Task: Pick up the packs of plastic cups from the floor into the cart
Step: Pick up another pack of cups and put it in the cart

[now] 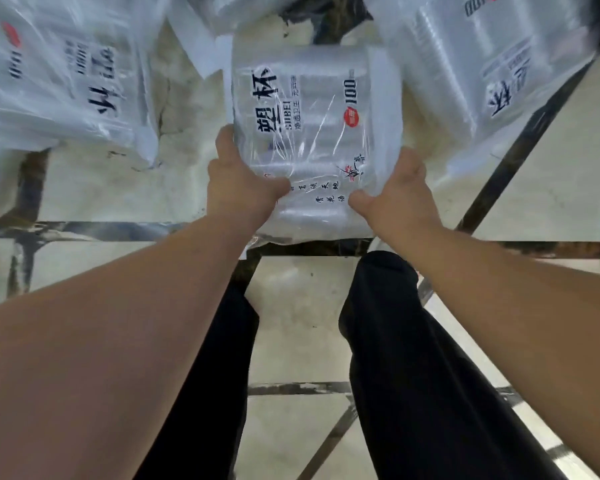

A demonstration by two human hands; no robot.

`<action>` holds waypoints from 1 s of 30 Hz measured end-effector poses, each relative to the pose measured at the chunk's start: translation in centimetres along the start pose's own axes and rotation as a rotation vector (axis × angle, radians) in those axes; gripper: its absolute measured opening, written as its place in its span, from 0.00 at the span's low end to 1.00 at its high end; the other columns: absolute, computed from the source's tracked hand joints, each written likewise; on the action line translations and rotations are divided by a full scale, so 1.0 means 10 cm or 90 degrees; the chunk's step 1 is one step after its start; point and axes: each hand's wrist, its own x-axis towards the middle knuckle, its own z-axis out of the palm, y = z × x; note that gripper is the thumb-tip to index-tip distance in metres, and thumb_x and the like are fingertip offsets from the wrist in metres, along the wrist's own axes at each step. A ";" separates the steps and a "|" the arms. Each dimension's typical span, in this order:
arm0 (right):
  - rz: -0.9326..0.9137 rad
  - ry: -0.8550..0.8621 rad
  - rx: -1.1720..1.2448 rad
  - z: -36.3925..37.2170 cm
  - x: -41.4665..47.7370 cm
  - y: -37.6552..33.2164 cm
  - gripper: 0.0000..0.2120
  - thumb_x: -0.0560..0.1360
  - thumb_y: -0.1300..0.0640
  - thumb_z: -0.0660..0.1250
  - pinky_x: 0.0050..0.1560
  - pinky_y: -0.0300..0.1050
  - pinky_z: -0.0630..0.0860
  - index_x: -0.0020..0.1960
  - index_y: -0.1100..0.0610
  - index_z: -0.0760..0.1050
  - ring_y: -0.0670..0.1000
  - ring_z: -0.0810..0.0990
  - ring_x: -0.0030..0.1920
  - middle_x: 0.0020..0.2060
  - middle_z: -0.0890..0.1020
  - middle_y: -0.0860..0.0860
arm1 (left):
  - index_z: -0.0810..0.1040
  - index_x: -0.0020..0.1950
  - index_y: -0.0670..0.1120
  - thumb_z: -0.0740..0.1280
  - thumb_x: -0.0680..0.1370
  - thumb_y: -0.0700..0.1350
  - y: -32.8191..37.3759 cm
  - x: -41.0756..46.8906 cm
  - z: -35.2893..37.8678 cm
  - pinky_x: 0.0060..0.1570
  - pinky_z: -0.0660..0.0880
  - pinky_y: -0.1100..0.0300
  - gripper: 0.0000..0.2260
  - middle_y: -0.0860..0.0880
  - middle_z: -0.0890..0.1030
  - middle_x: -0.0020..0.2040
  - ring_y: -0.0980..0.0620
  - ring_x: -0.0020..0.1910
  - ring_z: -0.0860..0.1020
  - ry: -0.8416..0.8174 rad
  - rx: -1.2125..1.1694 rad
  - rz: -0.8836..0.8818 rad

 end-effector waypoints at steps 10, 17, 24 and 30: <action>-0.115 -0.038 -0.051 -1.61 -2.36 -1.67 0.38 0.72 0.44 0.71 0.55 0.53 0.75 0.73 0.55 0.56 0.56 0.74 0.58 0.62 0.68 0.53 | 0.55 0.77 0.57 0.75 0.69 0.51 0.56 -2.37 -2.30 0.53 0.74 0.52 0.42 0.49 0.73 0.65 0.49 0.55 0.78 0.095 -0.095 -0.013; -0.294 0.055 -0.139 -3.09 -4.06 -2.97 0.40 0.72 0.43 0.69 0.56 0.53 0.74 0.76 0.56 0.54 0.57 0.72 0.62 0.67 0.67 0.54 | 0.56 0.79 0.52 0.76 0.71 0.46 1.24 -4.19 -3.86 0.56 0.66 0.64 0.42 0.55 0.64 0.66 0.62 0.56 0.68 0.215 -0.212 0.084; -0.441 0.115 -0.130 -3.58 -5.04 -3.73 0.40 0.71 0.46 0.71 0.54 0.52 0.75 0.75 0.58 0.55 0.58 0.73 0.60 0.66 0.68 0.56 | 0.53 0.79 0.55 0.75 0.71 0.52 1.32 -5.11 -4.72 0.67 0.68 0.52 0.43 0.50 0.63 0.76 0.50 0.72 0.68 0.322 -0.271 0.139; -0.605 0.073 -0.201 -3.79 -5.33 -3.90 0.35 0.73 0.45 0.69 0.47 0.47 0.69 0.72 0.57 0.57 0.57 0.74 0.58 0.62 0.68 0.54 | 0.49 0.80 0.53 0.75 0.71 0.52 1.23 -5.62 -4.69 0.68 0.69 0.45 0.46 0.48 0.63 0.77 0.47 0.72 0.66 0.463 -0.339 0.083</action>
